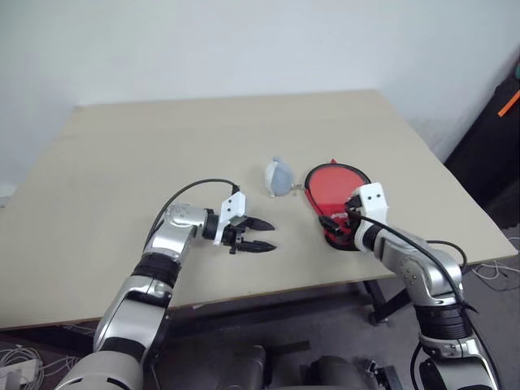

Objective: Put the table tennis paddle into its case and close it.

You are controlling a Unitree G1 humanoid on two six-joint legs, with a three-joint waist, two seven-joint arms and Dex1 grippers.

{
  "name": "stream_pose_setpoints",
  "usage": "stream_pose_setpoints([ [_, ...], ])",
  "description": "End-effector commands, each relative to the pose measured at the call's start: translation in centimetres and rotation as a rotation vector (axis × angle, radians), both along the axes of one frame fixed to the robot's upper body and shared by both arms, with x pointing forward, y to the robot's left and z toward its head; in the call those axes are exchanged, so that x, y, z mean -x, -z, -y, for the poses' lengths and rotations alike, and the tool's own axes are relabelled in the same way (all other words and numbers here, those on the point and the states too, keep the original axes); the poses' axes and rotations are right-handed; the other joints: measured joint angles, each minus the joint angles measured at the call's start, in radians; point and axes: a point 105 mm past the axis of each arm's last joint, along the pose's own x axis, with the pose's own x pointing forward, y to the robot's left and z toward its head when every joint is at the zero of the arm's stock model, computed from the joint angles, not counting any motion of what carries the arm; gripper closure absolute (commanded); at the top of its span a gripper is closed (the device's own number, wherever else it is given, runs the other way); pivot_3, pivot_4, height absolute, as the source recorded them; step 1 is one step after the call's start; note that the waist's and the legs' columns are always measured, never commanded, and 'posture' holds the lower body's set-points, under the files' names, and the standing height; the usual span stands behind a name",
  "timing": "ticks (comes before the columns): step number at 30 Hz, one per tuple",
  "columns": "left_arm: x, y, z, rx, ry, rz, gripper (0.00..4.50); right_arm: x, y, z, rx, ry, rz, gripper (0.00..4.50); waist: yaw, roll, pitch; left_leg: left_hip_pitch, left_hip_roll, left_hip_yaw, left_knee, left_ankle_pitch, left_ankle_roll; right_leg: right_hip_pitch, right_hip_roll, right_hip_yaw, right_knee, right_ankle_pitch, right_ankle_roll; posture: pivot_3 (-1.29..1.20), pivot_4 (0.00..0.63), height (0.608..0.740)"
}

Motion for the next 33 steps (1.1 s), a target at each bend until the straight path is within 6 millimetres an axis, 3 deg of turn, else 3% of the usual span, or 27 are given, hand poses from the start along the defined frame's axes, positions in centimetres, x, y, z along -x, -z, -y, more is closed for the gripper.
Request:
stream_pose_setpoints([
  [1,-0.3,-1.2,0.4,0.027,-0.012,0.057,1.73,0.0,-0.5,-1.1,0.029,-0.035,0.028,0.28,0.002,0.0,0.0,0.0,0.0,0.0,0.0,0.0,0.0,0.0,0.0,0.0,0.0,0.0,0.0,0.0,0.0,0.74],
  [9,-0.7,-1.2,1.5,0.052,-0.031,0.072,1.73,0.5,2.2,-0.4,0.138,-0.01,-0.073,0.28,0.005,-0.002,-0.002,0.0,0.0,0.0,0.002,0.0,0.001,0.0,0.0,0.0,0.001,0.0,0.0,0.0,0.0,0.74],
  [14,-0.8,-1.3,1.8,0.053,-0.023,0.077,1.73,0.4,2.6,0.4,0.161,0.034,-0.097,0.28,0.005,-0.009,-0.011,0.0,-0.001,-0.001,0.002,0.0,0.001,0.001,0.0,0.001,0.001,0.0,0.0,0.0,0.0,0.74],
  [17,-0.9,-1.4,2.1,0.056,-0.019,0.079,1.69,0.7,3.4,0.8,0.198,0.05,-0.129,0.84,0.006,-0.008,-0.014,0.0,-0.003,-0.003,0.004,-0.001,0.001,0.002,0.0,0.004,0.002,0.0,0.0,0.0,0.0,0.74],
  [23,-1.1,-1.7,2.4,0.058,-0.01,0.084,1.69,1.0,4.1,1.2,0.284,0.054,-0.137,2.96,0.006,-0.008,-0.021,0.001,-0.005,-0.005,0.011,-0.002,0.003,0.002,0.0,0.003,0.009,0.0,0.0,0.0,0.0,0.74],
  [32,-1.2,-2.1,2.8,0.056,-0.002,0.093,1.69,1.5,4.8,1.6,0.372,0.03,-0.165,2.96,0.006,-0.006,-0.028,0.001,-0.006,-0.006,0.013,-0.002,0.004,0.003,-0.001,0.003,0.009,0.0,0.0,0.0,0.0,0.74],
  [33,-1.2,-2.1,2.8,0.057,-0.002,0.093,1.69,1.4,4.9,1.6,0.369,0.036,-0.169,3.14,0.006,-0.007,-0.028,0.001,-0.006,-0.007,0.013,-0.002,0.004,0.003,-0.001,0.003,0.009,0.0,0.0,0.0,0.0,0.74],
])
